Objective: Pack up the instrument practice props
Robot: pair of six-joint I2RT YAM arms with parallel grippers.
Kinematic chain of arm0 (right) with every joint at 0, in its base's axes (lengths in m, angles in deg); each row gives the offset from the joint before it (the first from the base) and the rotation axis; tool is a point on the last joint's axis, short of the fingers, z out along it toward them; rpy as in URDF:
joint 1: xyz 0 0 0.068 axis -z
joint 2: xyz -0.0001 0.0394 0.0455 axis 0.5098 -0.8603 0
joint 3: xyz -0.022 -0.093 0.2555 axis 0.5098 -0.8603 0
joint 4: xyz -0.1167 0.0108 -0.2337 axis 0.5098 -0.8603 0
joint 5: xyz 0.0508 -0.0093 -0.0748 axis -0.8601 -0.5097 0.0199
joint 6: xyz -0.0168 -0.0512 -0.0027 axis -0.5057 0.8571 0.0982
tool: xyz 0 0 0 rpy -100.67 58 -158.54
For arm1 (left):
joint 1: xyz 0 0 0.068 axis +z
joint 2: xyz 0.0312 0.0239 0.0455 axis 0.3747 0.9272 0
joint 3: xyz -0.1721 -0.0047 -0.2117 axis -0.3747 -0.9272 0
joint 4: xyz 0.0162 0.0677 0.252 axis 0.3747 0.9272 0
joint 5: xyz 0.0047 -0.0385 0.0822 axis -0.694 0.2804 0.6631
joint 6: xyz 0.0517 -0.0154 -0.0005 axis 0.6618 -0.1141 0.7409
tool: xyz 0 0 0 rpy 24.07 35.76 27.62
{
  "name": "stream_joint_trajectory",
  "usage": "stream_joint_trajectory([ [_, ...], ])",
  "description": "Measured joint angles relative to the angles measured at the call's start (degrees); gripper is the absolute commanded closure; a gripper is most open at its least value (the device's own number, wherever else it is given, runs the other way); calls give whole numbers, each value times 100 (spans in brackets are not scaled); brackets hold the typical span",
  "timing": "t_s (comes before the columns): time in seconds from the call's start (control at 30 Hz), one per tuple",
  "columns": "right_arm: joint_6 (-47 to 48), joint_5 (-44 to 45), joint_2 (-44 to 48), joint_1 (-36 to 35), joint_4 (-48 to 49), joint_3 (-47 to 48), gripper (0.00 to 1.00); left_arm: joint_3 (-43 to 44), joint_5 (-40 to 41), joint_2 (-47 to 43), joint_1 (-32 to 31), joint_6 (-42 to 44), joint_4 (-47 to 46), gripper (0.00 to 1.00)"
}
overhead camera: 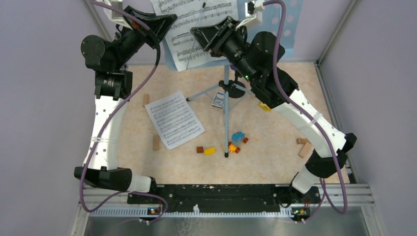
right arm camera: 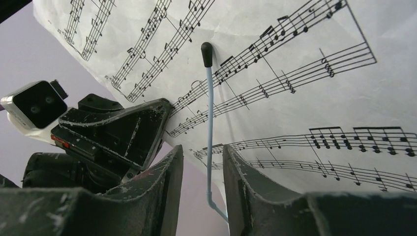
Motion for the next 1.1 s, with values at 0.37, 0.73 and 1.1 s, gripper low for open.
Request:
stream_joint_trajectory([
  [0.37, 2, -2, -98, 0, -7, 35, 75, -7, 0, -33, 0, 0, 0, 100],
  [0.73, 46, -205, -428, 0, -146, 479, 100, -22, 13, -46, 0, 2, 4, 100],
  [1.1, 627, -385, 205, 0, 1322, -984, 100, -48, 739, -348, 0, 184, 632, 100],
])
